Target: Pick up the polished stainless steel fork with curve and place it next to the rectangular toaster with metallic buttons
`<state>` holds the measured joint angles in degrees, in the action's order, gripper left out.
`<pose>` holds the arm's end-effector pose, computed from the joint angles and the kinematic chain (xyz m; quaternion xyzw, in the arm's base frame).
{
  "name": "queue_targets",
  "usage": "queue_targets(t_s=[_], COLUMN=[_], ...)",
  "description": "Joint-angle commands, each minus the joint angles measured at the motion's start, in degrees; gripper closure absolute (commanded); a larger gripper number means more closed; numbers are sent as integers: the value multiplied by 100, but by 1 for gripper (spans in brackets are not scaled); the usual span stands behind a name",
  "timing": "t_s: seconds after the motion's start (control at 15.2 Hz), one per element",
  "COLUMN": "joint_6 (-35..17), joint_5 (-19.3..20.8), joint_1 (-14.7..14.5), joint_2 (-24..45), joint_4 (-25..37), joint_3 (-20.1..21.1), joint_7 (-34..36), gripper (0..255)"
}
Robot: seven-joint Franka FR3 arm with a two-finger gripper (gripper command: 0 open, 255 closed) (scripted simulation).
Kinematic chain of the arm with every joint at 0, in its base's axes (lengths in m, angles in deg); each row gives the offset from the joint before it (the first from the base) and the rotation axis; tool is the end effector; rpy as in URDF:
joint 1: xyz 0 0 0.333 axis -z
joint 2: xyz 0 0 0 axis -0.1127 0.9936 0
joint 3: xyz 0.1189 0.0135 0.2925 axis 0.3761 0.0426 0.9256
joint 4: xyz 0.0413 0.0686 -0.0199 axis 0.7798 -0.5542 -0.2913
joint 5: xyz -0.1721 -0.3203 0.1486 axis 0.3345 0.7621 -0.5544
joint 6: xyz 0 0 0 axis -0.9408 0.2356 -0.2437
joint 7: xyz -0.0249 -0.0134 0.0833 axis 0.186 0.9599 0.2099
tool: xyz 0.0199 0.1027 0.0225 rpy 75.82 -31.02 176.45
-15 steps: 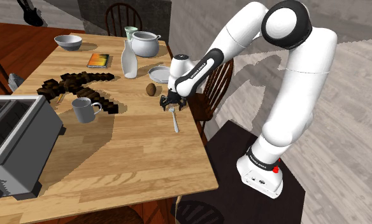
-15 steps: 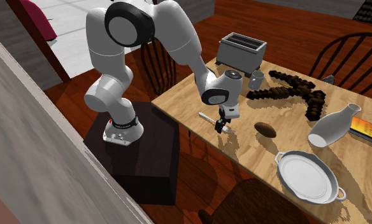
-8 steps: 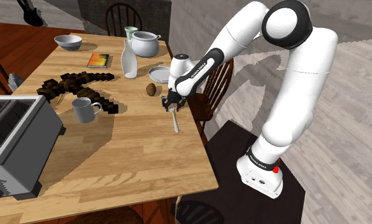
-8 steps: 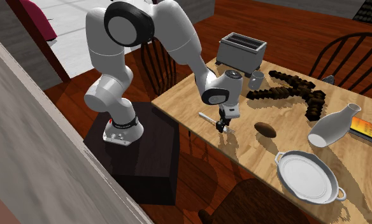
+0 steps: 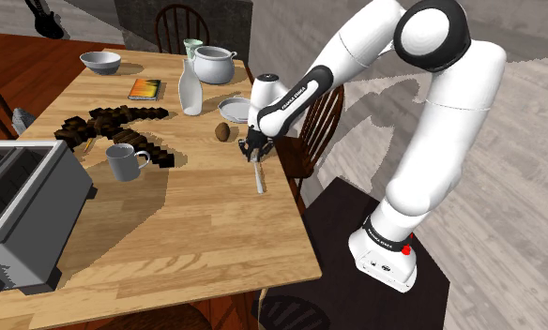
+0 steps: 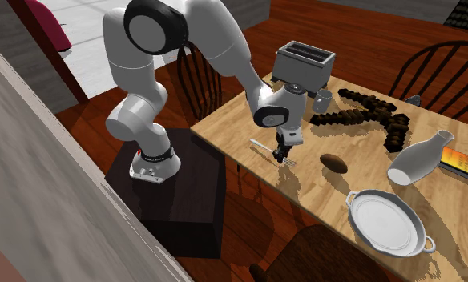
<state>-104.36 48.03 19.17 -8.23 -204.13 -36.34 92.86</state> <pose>0.5187 0.0185 0.2346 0.9415 -0.3353 0.0342 0.0023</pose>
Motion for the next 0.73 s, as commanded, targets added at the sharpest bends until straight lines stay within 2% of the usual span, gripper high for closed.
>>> queue_targets(t_s=[0.0,0.66], joint_6=[146,864], joint_5=[-103,-513], joint_1=[35,114], joint_2=[-157,-820], joint_4=[-5,86], joint_3=[50,182], joint_7=[-81,-389], gripper=[255,255])
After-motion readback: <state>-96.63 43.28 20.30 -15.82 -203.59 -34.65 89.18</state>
